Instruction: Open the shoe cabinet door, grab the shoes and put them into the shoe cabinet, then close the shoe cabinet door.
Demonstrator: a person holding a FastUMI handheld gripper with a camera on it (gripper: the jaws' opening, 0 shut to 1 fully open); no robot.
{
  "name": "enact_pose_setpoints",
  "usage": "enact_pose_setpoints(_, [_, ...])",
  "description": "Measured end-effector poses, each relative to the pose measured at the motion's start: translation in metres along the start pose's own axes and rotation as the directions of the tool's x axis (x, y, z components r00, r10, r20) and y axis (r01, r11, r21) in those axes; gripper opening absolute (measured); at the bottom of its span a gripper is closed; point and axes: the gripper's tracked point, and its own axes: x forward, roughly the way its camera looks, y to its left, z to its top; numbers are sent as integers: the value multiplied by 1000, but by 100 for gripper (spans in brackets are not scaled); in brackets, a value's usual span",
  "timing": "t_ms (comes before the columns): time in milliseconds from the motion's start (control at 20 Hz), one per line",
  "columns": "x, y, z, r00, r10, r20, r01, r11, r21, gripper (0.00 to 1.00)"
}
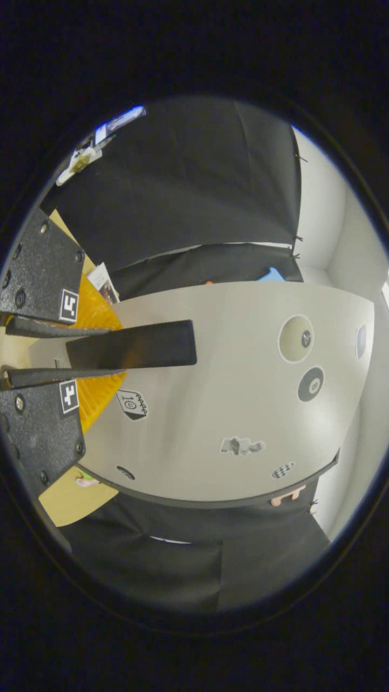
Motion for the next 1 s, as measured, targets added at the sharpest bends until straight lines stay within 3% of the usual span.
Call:
enact_pose_setpoints(600, [-48,-46,-3,993,-121,0,121,993,10,20])
enact_pose_setpoints(1000, [-61,-81,-1,981,-194,8,194,981,-12,10])
